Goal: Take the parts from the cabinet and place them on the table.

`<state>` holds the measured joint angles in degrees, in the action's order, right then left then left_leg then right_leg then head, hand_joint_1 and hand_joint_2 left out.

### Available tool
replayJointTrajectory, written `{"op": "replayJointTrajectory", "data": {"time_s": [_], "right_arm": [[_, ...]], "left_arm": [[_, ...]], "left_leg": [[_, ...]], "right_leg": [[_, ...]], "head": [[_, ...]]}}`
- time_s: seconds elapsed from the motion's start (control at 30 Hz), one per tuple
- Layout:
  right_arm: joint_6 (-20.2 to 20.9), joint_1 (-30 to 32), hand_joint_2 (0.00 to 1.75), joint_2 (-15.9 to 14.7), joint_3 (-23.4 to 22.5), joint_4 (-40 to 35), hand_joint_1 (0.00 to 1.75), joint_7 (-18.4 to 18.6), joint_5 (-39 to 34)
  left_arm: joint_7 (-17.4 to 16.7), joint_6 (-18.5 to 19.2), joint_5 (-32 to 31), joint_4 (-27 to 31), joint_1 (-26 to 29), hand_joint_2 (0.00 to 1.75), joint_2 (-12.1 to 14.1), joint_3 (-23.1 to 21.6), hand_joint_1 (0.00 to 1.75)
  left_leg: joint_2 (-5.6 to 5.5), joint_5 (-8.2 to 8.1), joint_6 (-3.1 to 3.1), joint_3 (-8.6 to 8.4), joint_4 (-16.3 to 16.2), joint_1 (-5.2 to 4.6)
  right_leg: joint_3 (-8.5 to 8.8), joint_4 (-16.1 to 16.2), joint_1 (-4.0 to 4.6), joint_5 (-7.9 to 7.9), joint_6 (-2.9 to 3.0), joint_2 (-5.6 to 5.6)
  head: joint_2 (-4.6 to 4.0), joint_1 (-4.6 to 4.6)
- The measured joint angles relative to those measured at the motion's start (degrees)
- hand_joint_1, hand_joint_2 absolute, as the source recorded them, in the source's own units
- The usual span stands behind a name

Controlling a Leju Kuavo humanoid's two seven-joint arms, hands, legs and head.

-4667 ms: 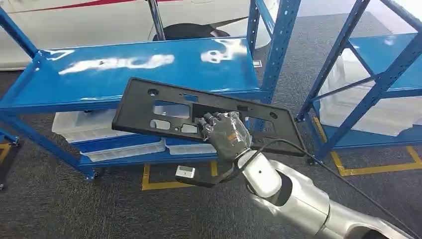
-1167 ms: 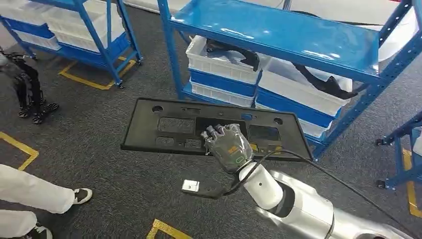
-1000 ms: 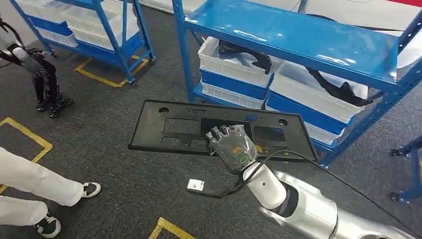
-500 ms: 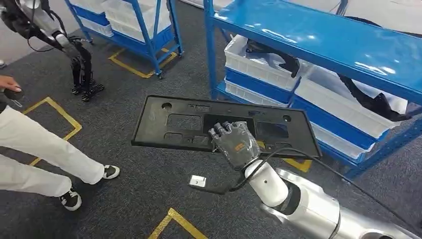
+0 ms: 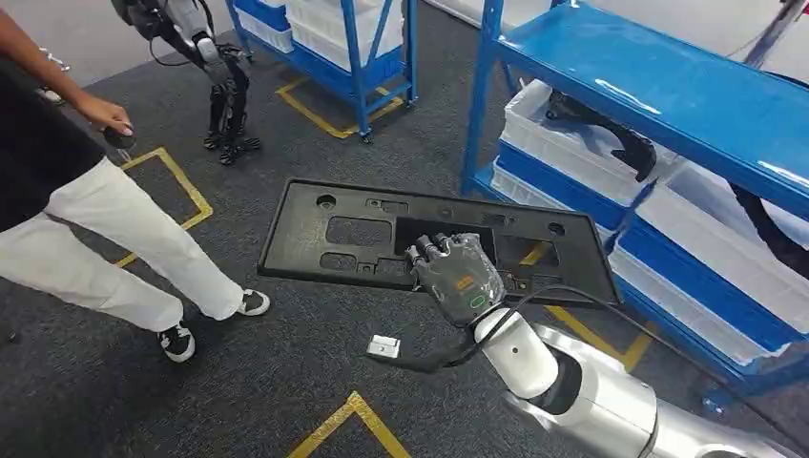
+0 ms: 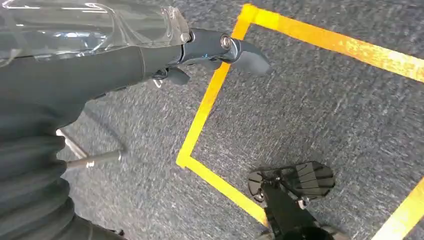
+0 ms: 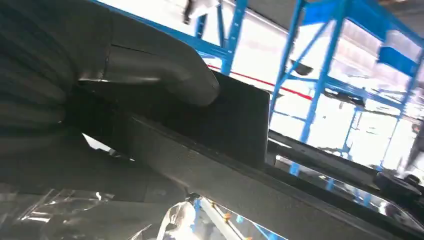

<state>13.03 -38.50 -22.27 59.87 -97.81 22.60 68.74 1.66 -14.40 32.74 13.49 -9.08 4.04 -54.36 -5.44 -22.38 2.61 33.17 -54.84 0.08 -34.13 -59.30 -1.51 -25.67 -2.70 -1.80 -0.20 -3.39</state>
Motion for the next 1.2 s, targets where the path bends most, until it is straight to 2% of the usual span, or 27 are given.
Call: {"op": "replayJointTrajectory", "data": {"time_s": [0.03,0.13,0.17,0.2,0.23,0.27,0.33,0.37,0.4,0.47,0.5,0.53,0.57,0.67,0.7,0.73,0.77,0.83,0.87,0.9,0.93,0.97,1.0,1.03,1.07,1.17,1.2], "right_arm": [[0.15,-0.02,1.75,0.0,0.0,0.02,1.75,-0.13,0.06],[0.59,0.14,1.75,0.04,0.0,-0.28,1.75,-0.15,0.17],[0.7,-0.01,1.75,0.04,-0.02,-0.31,1.75,-0.13,0.17],[0.76,-0.18,1.75,0.02,-0.13,-0.37,1.75,-0.13,0.26],[0.79,-0.2,1.75,0.02,-0.28,-0.43,1.75,-0.13,0.28],[0.79,-0.28,1.75,0.04,-0.35,-0.48,1.75,-0.17,0.33],[0.87,-0.26,1.75,0.02,-0.37,-0.46,1.75,-0.5,0.35],[0.92,-0.24,1.75,0.04,-0.37,-0.46,1.75,-0.5,0.35],[0.92,-0.27,1.75,0.09,-0.37,-0.46,1.75,-0.5,0.35],[0.92,-0.29,1.75,0.15,-0.41,-0.46,1.75,-0.48,0.35],[0.94,-0.29,1.75,0.15,-0.5,-0.46,1.75,-0.15,0.35],[1.07,-0.28,1.75,0.13,-0.66,-0.48,1.75,0.37,0.35],[1.4,-0.22,1.75,-0.02,-0.83,-0.61,1.75,1.16,0.35],[3.23,1.25,1.75,-1.29,-1.88,-2.36,1.75,3.36,0.2],[3.83,1.86,1.75,-1.84,-2.43,-3.19,1.75,3.89,0.02],[4.46,2.41,1.75,-2.87,-3.13,-3.83,1.75,4.33,-0.33],[4.96,2.98,1.75,-3.48,-3.83,-4.72,1.75,4.75,-0.44],[6.05,4.21,1.75,-4.94,-4.87,-5.83,1.75,4.85,-1.01],[6.47,4.75,1.75,-5.55,-5.14,-6.03,1.75,4.72,-1.07],[6.8,5.18,1.75,-6.07,-5.46,-6.05,1.75,4.55,-1.11],[6.82,5.3,1.75,-6.36,-5.7,-6.05,1.75,4.39,-1.18],[6.82,5.28,1.75,-6.69,-6.01,-6.08,1.75,4.24,-1.18],[6.82,5.28,1.75,-6.93,-6.45,-6.08,1.75,4.22,-1.18],[6.82,5.28,1.75,-7.26,-6.89,-6.08,1.75,4.2,-1.18],[6.82,5.21,1.75,-7.3,-7.02,-6.1,1.75,4.13,-1.16],[6.78,5.32,1.75,-7.45,-7.3,-6.16,1.75,3.93,-1.4],[6.75,5.16,1.75,-7.43,-7.41,-6.16,1.75,3.91,-1.4]], "left_arm": [[0.0,0.02,-0.39,0.0,-0.09,1.75,0.0,0.0,0.0],[-0.18,0.2,-1.29,0.0,-0.36,1.75,0.04,0.0,0.0],[-0.18,0.15,-1.35,0.0,-0.37,1.75,0.07,0.0,0.0],[-0.22,0.11,-1.38,0.0,-0.23,1.75,0.17,-0.02,0.0],[-0.22,0.11,-1.35,0.02,-0.47,1.75,0.02,-0.04,0.0],[-0.22,0.04,-1.22,0.02,-0.91,1.75,0.04,-0.04,0.0],[-0.11,0.02,-0.79,0.02,-1.29,1.75,0.04,-0.04,0.0],[-0.11,0.04,-0.63,0.02,-1.26,1.75,0.02,-0.04,0.0],[-0.11,0.09,-0.65,0.02,-1.14,1.75,0.0,-0.04,0.0],[-0.28,0.15,-0.9,0.02,-1.12,1.75,0.0,-0.04,0.0],[-0.42,0.26,-1.18,0.02,-1.22,1.75,0.0,-0.04,0.0],[-0.65,0.35,-1.7,0.02,-1.43,1.75,0.0,-0.04,0.0],[-1.18,0.48,-2.23,0.02,-1.8,1.75,0.0,-0.07,0.0],[-2.49,0.7,-4.15,0.02,-2.39,1.75,0.0,-0.31,0.0],[-2.84,0.7,-4.44,0.02,-2.48,1.75,0.02,-0.35,0.0],[-2.82,0.55,-4.83,0.02,-2.71,1.75,-0.09,-0.37,0.0],[-2.82,0.35,-5.05,0.02,-3.11,1.75,-0.09,-0.39,0.0],[-2.56,-0.26,-5.18,0.02,-4.2,1.75,-0.2,-0.39,0.0],[-2.16,-0.55,-5.11,0.02,-4.52,1.75,-0.46,-0.39,0.0],[-1.6,-0.78,-4.88,0.04,-4.75,1.75,-0.65,-0.39,0.0],[-1.31,-0.87,-4.85,0.04,-4.88,1.75,-0.72,-0.39,0.0],[-1.01,-0.98,-4.87,0.04,-5.04,1.75,-0.92,-0.39,0.0],[-0.96,-1.05,-4.89,0.07,-5.31,1.75,-1.03,-0.39,0.0],[-0.96,-1.07,-4.9,0.07,-5.54,1.75,-1.11,-0.39,0.0],[-0.96,-1.07,-4.9,0.04,-5.92,1.75,-1.11,-0.39,0.0],[-0.9,-1.11,-4.96,0.07,-5.84,1.75,-1.11,-0.39,0.0],[-0.98,-1.11,-5.0,0.07,-5.79,1.75,-1.09,-0.39,0.0]], "left_leg": [[-0.62,-0.2,-0.37,0.43,-0.35,-0.22],[-2.18,0.14,-1.18,1.2,-0.35,0.21],[-2.7,0.23,-1.49,1.34,-0.37,0.3],[-1.6,-0.24,-1.65,1.73,-0.79,0.39],[1.86,-1.53,-2.24,2.53,-3.02,-0.03],[3.49,-3.54,-2.67,4.51,-7.12,0.18],[4.6,-7.07,-3.21,9.27,-16.61,0.47],[4.76,-7.47,-3.32,10.7,-19.23,0.56],[4.85,-6.44,-3.33,10.66,-18.72,0.64],[5.44,-2.03,-2.93,6.49,-10.33,0.56],[6.62,0.43,-2.45,3.47,-4.51,0.32],[9.74,0.7,-1.87,1.8,-0.82,-0.33],[9.65,0.55,-1.57,1.4,-0.47,-1.02],[7.41,0.63,-0.95,1.7,-0.34,-1.08],[6.67,1.09,-0.34,1.12,0.43,-0.3],[6.1,1.18,-0.17,0.95,0.67,-0.4],[5.75,1.18,0.38,0.95,0.62,-0.32],[4.13,1.2,0.52,0.95,0.61,-0.26],[3.27,1.18,0.54,0.94,0.57,-0.31],[2.39,1.17,0.53,0.85,0.55,-0.27],[1.74,1.15,0.5,0.77,0.51,-0.2],[0.98,1.1,0.43,0.67,0.39,-0.08],[0.2,0.96,0.22,0.6,0.2,0.08],[-0.42,0.73,-0.15,0.8,-0.08,0.1],[-0.99,0.45,-0.57,1.29,-0.87,-0.21],[-2.64,0.99,-1.36,1.66,-0.23,0.23],[-3.16,0.85,-1.49,1.88,-0.49,0.28]], "right_leg": [[0.93,1.94,-0.36,-0.49,0.0,-3.06],[0.66,2.1,0.23,-0.27,0.57,-1.13],[0.71,2.28,0.13,-0.09,1.02,-0.46],[0.86,2.49,-0.24,0.03,1.31,0.26],[1.02,2.55,-0.22,-0.04,1.57,0.75],[1.1,2.53,-0.13,-0.11,1.83,1.37],[1.21,2.51,-0.02,-0.29,2.0,2.79],[1.26,2.51,-0.03,-0.38,2.02,3.39],[1.37,2.51,-0.03,-0.49,2.02,4.04],[1.88,2.52,0.03,-0.83,1.83,5.25],[2.25,2.55,0.09,-1.04,1.72,5.91],[2.45,2.58,0.16,-1.23,1.49,6.38],[2.4,2.53,0.59,-1.46,1.14,6.94],[3.15,3.17,0.58,-1.66,0.42,8.93],[3.27,2.99,0.49,-2.24,-0.04,8.49],[2.99,1.64,0.36,-3.23,-0.07,5.54],[1.36,-1.76,0.38,-5.23,0.16,3.44],[-3.74,-11.67,0.45,-9.46,0.09,2.0],[-5.79,-15.14,0.45,-10.14,-0.03,1.85],[-6.49,-15.46,0.44,-9.05,-0.12,1.85],[-5.79,-13.12,0.41,-7.05,-0.13,1.84],[-4.03,-8.71,0.29,-4.23,-0.2,1.66],[-1.55,-3.08,0.06,-1.23,-0.33,0.89],[0.27,1.27,-0.42,0.5,-0.58,-1.46],[0.67,2.23,-0.56,-0.02,-0.44,-2.62],[0.53,2.11,0.06,0.17,0.51,-0.66],[0.6,2.28,-0.55,0.34,0.94,0.24]], "head": [[0.0,0.04],[0.02,-0.11],[0.0,-0.11],[0.02,0.13],[0.0,-0.22],[0.02,-0.28],[0.0,-0.35],[0.0,-0.35],[0.0,-0.37],[0.0,-0.37],[0.0,-0.35],[0.0,-0.35],[0.0,-0.42],[0.0,-0.35],[0.02,-0.33],[0.0,-0.31],[0.02,-0.26],[0.0,-0.11],[0.0,-0.11],[0.0,-0.11],[0.0,-0.09],[0.0,-0.09],[0.0,-0.09],[0.0,-0.07],[0.0,-0.04],[0.0,-0.13],[0.02,-0.13]]}}
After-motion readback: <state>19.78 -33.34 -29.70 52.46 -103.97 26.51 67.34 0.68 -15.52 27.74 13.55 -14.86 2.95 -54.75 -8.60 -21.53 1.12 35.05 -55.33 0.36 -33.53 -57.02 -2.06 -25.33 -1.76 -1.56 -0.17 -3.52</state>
